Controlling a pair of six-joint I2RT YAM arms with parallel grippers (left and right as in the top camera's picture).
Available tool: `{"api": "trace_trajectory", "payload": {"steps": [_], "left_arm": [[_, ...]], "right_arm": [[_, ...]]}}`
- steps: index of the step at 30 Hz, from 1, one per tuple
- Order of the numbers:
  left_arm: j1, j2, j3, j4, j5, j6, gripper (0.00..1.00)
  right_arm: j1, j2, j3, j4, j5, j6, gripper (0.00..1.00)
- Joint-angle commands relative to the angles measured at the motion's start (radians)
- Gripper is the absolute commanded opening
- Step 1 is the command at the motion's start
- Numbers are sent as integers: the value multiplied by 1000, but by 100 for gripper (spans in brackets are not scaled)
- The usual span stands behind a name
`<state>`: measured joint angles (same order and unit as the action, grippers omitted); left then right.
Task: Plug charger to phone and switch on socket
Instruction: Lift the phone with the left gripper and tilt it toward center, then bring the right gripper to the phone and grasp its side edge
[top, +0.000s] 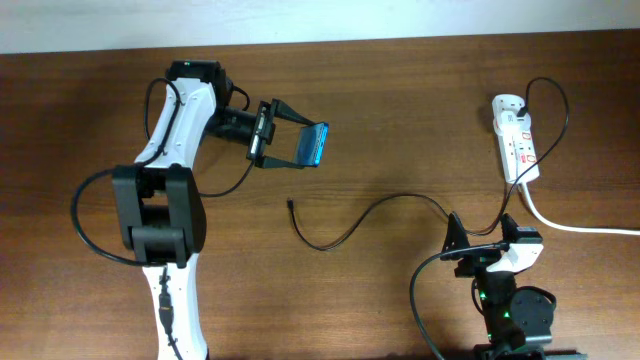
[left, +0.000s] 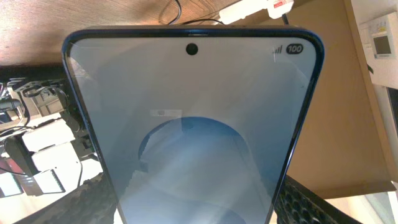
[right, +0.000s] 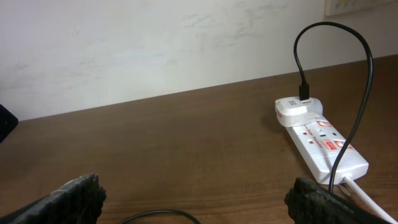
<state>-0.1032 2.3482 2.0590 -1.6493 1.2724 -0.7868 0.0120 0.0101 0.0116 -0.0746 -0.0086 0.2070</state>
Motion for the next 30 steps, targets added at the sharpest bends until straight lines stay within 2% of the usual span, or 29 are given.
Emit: {"api": "trace_trajectory", "payload": {"steps": [1,6,8,10,13,14,21,24,27,30], "left_arm": [[8,-3,21,-6,41,-5,0],[8,-3,21,-6,40,-5,0],[8,-3,21,-6,18,-5,0],[8,-3,21,-5,-100,-6,0],[8,-3,21,11,-265,-6,0],[8,-3,22,18,-280,-6,0],[5,-3,29,109,-580,-6,0],[5,-5,133,103,-684,-6,0],[5,-5,239,84,-716,-23,0],[3,-5,269,76,-717,-51,0]], "right_arm": [[6,-6,-6,-4,-6,0,98],[6,-6,-6,-4,-14,2,98],[6,-6,-3,2,-103,20,98],[6,-6,19,-9,-196,20,98],[6,23,129,-136,-199,24,98],[6,42,163,-163,-198,24,98],[6,393,479,-313,-291,23,98],[6,566,622,-365,-370,24,98],[6,687,731,-406,-454,23,98],[6,760,809,-409,-565,24,99]]}}
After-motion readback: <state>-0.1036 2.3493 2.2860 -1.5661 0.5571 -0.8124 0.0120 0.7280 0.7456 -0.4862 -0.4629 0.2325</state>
